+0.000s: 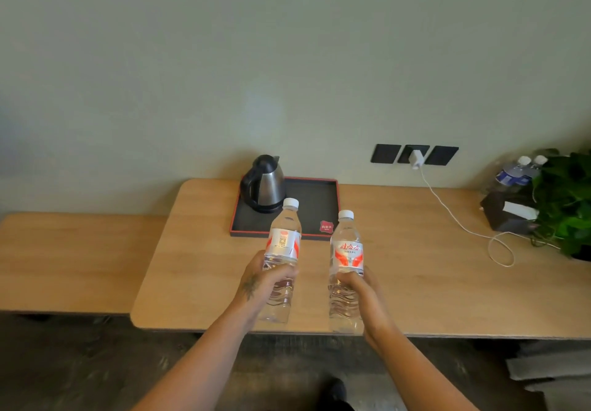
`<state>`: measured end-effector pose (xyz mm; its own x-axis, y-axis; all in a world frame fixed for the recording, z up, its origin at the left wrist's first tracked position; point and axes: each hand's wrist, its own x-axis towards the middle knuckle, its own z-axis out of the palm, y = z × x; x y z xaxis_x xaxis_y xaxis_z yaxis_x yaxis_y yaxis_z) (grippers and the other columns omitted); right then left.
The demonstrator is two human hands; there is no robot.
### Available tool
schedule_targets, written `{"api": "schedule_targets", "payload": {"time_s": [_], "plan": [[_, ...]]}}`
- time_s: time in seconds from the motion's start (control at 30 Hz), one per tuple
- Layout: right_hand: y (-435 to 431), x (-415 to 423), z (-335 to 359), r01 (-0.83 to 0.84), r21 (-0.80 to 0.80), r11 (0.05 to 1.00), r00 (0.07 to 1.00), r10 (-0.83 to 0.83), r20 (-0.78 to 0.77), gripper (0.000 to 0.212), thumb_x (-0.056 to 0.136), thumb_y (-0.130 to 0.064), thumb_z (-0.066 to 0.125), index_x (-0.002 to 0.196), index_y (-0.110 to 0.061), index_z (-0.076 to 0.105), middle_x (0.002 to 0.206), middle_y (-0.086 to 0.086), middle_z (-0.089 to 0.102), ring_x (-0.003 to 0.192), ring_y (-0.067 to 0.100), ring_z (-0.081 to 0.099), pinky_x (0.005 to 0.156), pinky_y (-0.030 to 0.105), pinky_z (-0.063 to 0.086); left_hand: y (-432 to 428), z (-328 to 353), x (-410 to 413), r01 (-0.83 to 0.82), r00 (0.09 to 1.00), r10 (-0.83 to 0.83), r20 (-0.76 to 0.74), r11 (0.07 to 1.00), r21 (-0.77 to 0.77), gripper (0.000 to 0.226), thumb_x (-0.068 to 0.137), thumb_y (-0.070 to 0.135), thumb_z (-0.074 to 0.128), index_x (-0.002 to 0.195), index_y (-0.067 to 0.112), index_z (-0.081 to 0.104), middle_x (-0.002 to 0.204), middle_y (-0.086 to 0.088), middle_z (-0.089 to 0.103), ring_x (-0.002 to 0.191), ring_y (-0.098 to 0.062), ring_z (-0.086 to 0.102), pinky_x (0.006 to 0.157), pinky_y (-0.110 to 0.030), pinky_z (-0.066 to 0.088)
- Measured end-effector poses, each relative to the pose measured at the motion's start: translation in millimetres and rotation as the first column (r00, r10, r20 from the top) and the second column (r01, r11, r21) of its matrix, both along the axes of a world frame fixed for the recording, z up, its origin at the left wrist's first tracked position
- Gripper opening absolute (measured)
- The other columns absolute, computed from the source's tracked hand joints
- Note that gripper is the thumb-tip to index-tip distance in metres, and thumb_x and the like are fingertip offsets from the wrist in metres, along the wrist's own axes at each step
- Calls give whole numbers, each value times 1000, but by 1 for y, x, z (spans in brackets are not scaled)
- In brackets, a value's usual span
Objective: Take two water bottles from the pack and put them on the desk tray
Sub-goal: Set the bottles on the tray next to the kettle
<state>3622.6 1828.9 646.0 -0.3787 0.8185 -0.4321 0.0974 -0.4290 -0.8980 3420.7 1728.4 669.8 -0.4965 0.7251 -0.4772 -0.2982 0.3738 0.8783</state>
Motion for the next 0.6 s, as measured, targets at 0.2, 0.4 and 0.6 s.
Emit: {"api": "schedule_targets", "payload": {"time_s": [0.2,0.4,0.6], "plan": [[63,-15,-15,-27,-25,999,999,26,-37,48,74,-26,74,121,-17,67,102,17,78,84,27,77,71,42,63,59,-9,-14,-42,999,42,7,999,-7,66,59,36,90,121,22,70,100,-10,81,88,-30,78,75,-43,59],[152,-38,-23,-90,-32,995,994,88,-63,48,73,-21,72,121,-15,69,99,18,75,79,25,74,64,35,60,138,-13,-34,-19,1000,19,14,1000,-19,67,58,30,93,120,16,70,94,-11,77,78,-26,74,69,-39,59],[240,-74,-31,-142,-10,990,987,141,-81,56,71,-23,79,125,-24,66,105,7,81,93,23,80,76,33,63,222,-25,-67,65,992,-68,-104,997,-36,76,58,39,95,129,28,69,112,2,82,105,-20,78,91,-40,58]]}}
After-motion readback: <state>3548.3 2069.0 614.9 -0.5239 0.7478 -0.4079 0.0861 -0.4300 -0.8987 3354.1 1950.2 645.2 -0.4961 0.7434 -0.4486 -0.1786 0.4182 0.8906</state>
